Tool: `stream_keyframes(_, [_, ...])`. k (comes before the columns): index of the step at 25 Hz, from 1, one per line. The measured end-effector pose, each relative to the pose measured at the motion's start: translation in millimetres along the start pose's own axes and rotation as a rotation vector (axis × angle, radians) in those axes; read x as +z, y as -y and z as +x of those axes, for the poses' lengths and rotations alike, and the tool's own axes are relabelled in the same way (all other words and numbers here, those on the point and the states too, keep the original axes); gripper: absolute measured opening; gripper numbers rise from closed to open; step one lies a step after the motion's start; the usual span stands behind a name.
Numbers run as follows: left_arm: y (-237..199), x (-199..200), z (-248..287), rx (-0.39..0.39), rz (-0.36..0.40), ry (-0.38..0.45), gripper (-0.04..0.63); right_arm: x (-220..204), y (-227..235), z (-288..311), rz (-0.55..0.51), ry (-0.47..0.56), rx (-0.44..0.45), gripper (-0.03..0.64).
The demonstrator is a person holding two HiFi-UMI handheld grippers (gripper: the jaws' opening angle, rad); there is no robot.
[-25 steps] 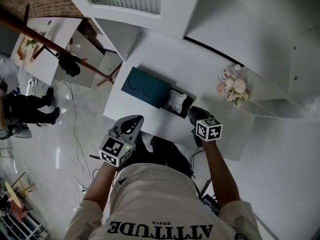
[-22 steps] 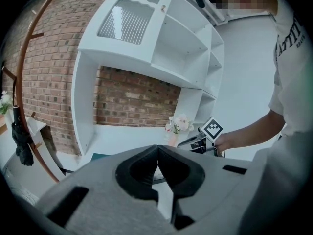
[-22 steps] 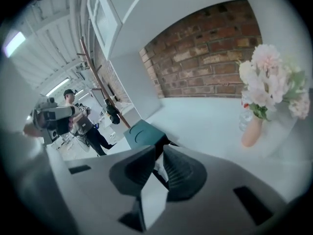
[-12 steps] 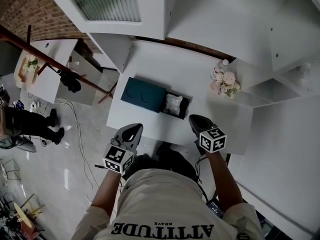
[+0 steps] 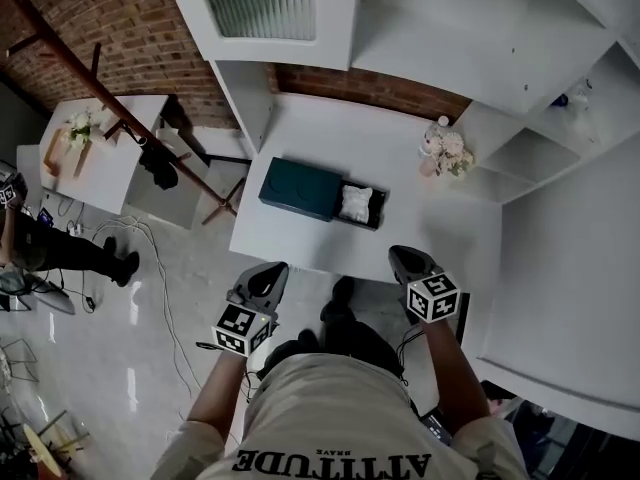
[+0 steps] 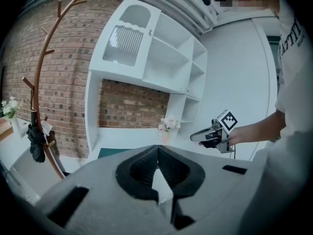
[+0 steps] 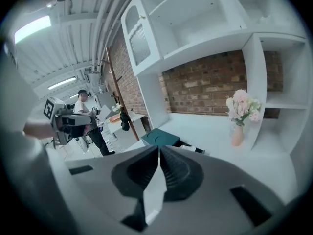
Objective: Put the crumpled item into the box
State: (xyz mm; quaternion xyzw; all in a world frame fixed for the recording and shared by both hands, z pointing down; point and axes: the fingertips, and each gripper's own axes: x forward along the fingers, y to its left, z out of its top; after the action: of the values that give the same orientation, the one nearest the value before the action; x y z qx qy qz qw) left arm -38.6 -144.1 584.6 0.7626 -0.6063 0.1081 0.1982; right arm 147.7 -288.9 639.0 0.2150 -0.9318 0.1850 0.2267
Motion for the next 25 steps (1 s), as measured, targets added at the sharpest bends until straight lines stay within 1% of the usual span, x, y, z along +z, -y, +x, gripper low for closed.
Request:
stream_keyframes(4, [11,-7,-30,-0.002,0.013,0.048,0.025,0,-28,-26,-0.042,0.039,-0.012,0.035])
stream_keyframes(9, [28,-11,-74,-0.021,0.039,0.062,0.025,-1,-67,-67,-0.057,0.095,-0.056,0.035])
stream_keyframes(12, [37,-10,-95,-0.021,0.034,0.109,0.025,-7,-85,-94,-0.043,0.116,-0.094,0.035])
stream_keyframes(14, [44,-12,-106,-0.033,0.019,0.117,0.025,-13,-93,-110,-0.018,0.127,-0.120,0.035])
stream_keyframes(17, [57,-15,-110,-0.058,-0.004,0.101,0.025,-16,-101,-134,-0.007,0.147,-0.148,0.035])
stream_keyframes(20, [72,-17,-110,-0.077,-0.006,0.093,0.025,-17,-103,-156,-0.024,0.154,-0.169,0.035])
stream_keyframes(25, [96,-7,-111,-0.092,0.012,0.128,0.025,-19,-93,-181,-0.054,0.167,-0.187,0.035])
